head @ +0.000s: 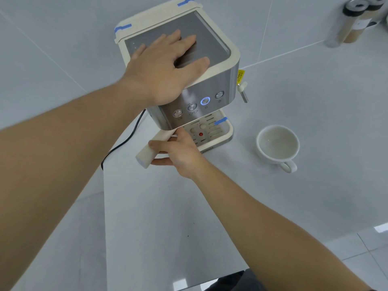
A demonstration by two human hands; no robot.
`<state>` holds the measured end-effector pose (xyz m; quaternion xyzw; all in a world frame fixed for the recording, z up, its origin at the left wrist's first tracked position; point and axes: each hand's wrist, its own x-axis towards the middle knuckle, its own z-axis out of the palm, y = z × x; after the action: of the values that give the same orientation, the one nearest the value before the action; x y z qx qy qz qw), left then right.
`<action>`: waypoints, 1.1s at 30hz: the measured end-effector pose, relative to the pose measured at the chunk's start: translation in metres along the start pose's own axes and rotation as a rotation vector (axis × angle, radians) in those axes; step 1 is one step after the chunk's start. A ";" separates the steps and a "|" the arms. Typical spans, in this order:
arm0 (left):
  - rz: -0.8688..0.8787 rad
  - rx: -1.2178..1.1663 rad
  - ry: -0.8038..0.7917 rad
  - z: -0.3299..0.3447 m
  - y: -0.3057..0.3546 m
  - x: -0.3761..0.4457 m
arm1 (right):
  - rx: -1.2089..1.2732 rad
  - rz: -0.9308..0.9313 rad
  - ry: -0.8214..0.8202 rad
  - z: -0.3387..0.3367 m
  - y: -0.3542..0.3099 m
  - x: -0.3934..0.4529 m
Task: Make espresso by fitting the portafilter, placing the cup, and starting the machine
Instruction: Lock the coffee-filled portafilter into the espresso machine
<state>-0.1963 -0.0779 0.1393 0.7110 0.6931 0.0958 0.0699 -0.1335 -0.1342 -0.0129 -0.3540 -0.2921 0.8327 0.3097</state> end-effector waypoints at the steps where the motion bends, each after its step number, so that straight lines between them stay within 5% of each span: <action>1: 0.001 0.002 0.000 0.000 0.000 0.000 | -0.004 -0.003 -0.012 -0.003 0.001 -0.001; 8: 0.008 0.000 -0.011 -0.001 0.001 0.000 | -0.049 -0.027 -0.085 -0.019 0.001 -0.004; 33: 0.004 -0.007 -0.037 0.000 0.001 0.002 | 0.109 -0.210 0.074 0.027 0.014 0.018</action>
<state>-0.1952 -0.0758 0.1400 0.7138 0.6899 0.0855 0.0850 -0.1689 -0.1374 -0.0142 -0.3345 -0.2704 0.7967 0.4245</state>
